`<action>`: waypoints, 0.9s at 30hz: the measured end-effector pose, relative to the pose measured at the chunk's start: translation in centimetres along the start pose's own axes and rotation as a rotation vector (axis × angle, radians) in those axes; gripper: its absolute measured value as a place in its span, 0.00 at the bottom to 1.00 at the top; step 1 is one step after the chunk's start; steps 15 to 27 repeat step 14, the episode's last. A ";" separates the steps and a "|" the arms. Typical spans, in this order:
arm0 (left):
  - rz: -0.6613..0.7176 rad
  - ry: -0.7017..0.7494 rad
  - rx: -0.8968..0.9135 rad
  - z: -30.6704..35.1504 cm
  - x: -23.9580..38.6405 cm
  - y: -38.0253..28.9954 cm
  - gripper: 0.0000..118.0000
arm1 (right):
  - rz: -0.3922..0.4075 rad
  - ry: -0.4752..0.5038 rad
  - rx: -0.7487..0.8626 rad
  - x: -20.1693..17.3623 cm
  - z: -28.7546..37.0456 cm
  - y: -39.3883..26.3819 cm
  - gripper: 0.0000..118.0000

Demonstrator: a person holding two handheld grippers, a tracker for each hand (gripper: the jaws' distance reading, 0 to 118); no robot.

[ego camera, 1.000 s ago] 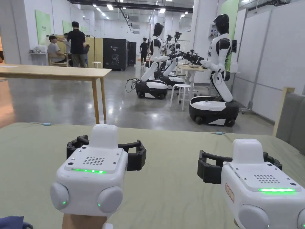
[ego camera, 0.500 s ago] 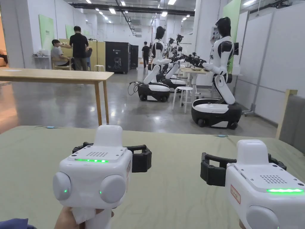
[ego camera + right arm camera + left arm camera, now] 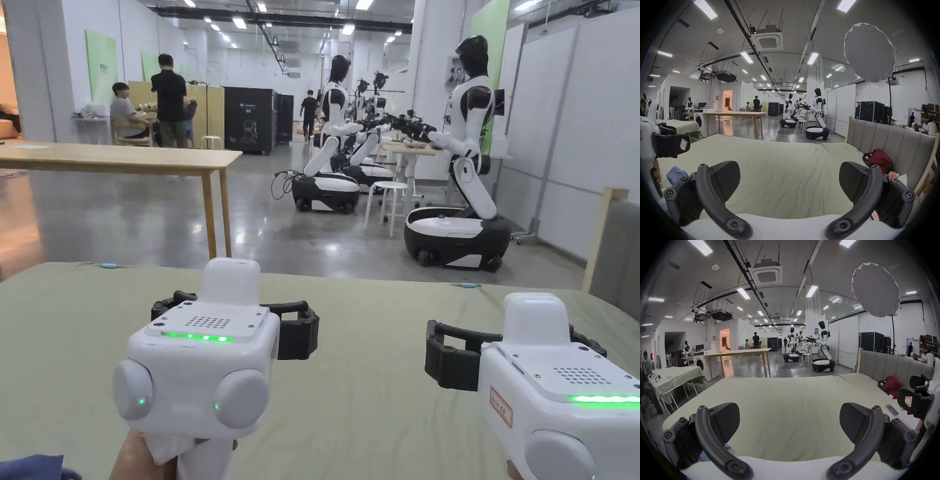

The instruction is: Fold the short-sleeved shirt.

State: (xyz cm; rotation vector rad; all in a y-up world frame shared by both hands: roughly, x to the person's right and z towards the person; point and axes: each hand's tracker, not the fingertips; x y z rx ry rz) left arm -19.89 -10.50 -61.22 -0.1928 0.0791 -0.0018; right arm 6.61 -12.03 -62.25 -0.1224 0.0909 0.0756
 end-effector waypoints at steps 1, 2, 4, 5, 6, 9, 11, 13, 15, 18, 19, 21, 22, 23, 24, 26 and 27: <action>-0.009 0.005 0.006 0.0 0.1 -0.1 1.00 | 0.000 0.000 -0.001 0.0 0.0 0.0 1.00; -0.019 0.014 0.009 0.0 0.3 -0.2 1.00 | 0.001 0.000 -0.003 0.0 0.0 -0.1 1.00; -0.022 0.029 0.018 0.0 0.5 -0.4 1.00 | 0.001 0.002 -0.005 0.0 0.0 -0.2 1.00; -0.029 0.044 0.012 0.0 0.6 -0.5 1.00 | 0.001 0.004 -0.007 0.0 0.0 -0.2 1.00; -0.042 0.079 0.000 -0.2 0.7 -0.5 1.00 | 0.002 0.004 -0.009 -0.1 0.0 -0.2 1.00; -0.077 0.035 0.015 -0.3 0.6 -0.6 1.00 | -0.001 0.009 -0.010 -0.1 0.1 -0.3 1.00; -0.072 0.038 0.016 -0.2 0.9 -0.4 1.00 | 0.000 0.013 -0.010 -0.2 0.1 -0.4 1.00; -0.056 0.090 0.018 -0.4 1.0 0.0 1.00 | -0.001 0.011 -0.011 -0.2 0.1 -0.4 1.00; -0.025 0.057 0.035 -0.2 0.8 0.0 1.00 | -0.004 0.011 -0.013 -0.1 0.1 -0.4 1.00; -0.025 0.057 0.035 -0.2 0.8 0.0 1.00 | -0.004 0.011 -0.013 -0.1 0.1 -0.4 1.00; -0.025 0.057 0.035 -0.2 0.8 0.0 1.00 | -0.004 0.011 -0.013 -0.1 0.1 -0.4 1.00; -0.025 0.057 0.035 -0.2 0.8 0.0 1.00 | -0.004 0.011 -0.013 -0.1 0.1 -0.4 1.00; -0.025 0.057 0.035 -0.2 0.8 0.0 1.00 | -0.004 0.011 -0.013 -0.1 0.1 -0.4 1.00; -0.025 0.057 0.035 -0.2 0.8 0.0 1.00 | -0.004 0.011 -0.013 -0.1 0.1 -0.4 1.00; -0.025 0.057 0.035 -0.2 0.8 0.0 1.00 | -0.004 0.011 -0.013 -0.1 0.1 -0.4 1.00; -0.025 0.057 0.035 -0.2 0.8 0.0 1.00 | -0.004 0.011 -0.013 -0.1 0.1 -0.4 1.00; -0.025 0.057 0.035 -0.2 0.8 0.0 1.00 | -0.004 0.011 -0.013 -0.1 0.1 -0.4 1.00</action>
